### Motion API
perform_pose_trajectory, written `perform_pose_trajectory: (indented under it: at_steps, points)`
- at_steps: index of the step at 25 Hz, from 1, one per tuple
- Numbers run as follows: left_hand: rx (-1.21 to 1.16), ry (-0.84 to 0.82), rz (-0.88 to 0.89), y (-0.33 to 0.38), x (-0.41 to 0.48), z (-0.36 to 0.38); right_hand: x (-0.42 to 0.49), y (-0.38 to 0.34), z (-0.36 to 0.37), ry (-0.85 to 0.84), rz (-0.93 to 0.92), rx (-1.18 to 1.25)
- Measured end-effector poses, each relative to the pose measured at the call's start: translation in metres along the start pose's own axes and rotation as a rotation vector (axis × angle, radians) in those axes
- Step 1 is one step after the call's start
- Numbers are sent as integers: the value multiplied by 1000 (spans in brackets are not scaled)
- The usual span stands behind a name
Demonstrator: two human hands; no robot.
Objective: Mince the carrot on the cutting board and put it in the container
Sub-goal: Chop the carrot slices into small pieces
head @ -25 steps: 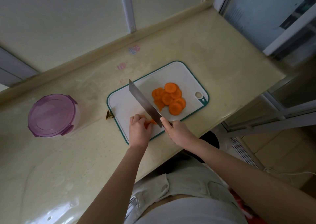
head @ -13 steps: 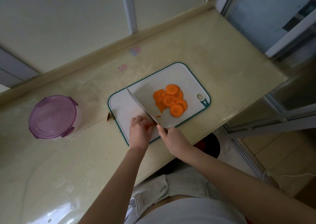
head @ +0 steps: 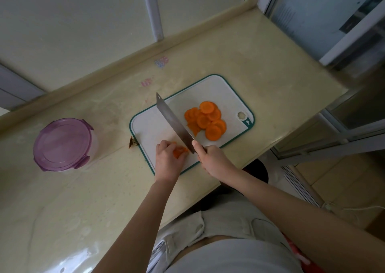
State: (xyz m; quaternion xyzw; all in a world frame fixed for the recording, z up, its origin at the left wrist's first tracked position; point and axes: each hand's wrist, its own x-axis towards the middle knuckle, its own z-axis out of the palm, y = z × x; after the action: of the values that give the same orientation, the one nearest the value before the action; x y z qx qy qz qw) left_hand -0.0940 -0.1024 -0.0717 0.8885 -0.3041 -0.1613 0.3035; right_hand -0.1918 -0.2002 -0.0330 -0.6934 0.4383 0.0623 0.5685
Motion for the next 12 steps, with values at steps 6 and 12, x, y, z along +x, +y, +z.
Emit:
perform_pose_trajectory:
  at_steps: [6, 12]
  points:
    - [16, 25, -51, -10, -7, -2, -7, 4, 5, -13, -19, -112]
    - [16, 23, -9, -9, -7, 2, -8, 2, 13, 15, -7, -210]
